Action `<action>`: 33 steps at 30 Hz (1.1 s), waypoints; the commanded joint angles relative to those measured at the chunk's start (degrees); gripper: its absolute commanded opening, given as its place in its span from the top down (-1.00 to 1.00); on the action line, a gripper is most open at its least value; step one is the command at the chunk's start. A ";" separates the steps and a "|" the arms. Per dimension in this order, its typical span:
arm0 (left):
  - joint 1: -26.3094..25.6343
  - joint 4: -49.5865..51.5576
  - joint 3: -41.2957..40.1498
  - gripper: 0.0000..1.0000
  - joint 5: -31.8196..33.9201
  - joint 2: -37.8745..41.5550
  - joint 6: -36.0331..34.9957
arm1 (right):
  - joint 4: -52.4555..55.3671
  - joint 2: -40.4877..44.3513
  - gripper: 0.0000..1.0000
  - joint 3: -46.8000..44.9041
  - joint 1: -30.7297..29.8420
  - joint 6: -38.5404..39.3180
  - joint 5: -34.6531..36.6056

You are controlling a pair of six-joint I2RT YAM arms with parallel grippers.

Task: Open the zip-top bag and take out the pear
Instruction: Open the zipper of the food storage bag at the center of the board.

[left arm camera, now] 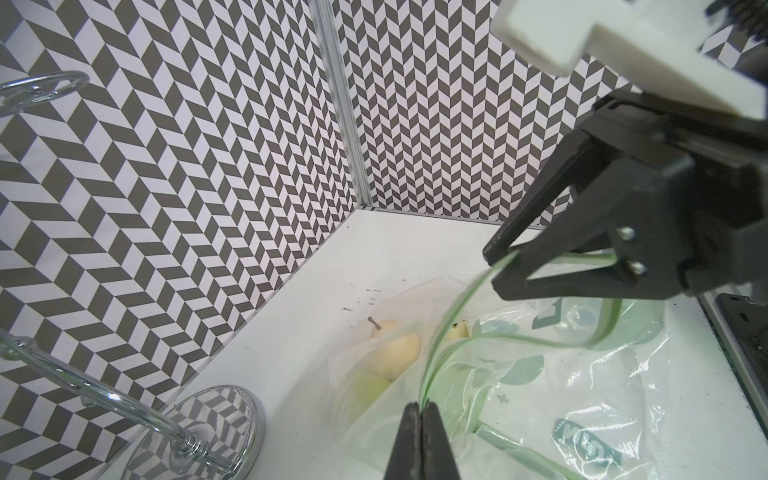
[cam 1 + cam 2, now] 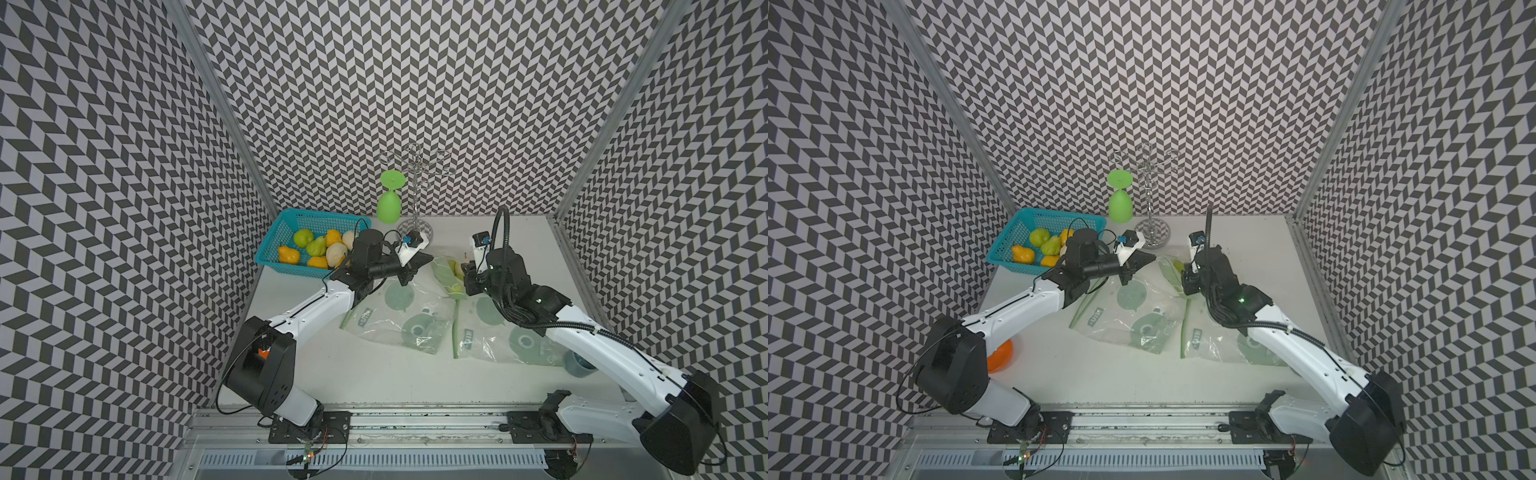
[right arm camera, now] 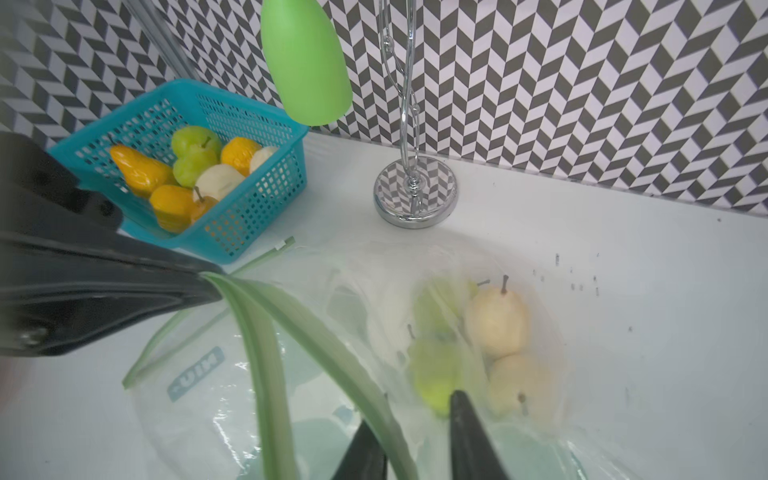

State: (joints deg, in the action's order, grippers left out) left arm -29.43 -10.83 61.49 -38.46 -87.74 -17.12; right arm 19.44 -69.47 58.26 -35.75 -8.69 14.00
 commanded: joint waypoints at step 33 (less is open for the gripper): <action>-14.25 -3.02 -25.42 0.96 16.45 28.27 72.52 | -10.77 1.83 1.00 -5.44 -16.24 -12.77 -8.84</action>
State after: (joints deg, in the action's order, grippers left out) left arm -43.48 -12.40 34.15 -26.37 -57.34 53.41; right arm 13.13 -67.42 52.01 -50.65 -19.88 3.97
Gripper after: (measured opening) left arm 0.047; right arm 0.047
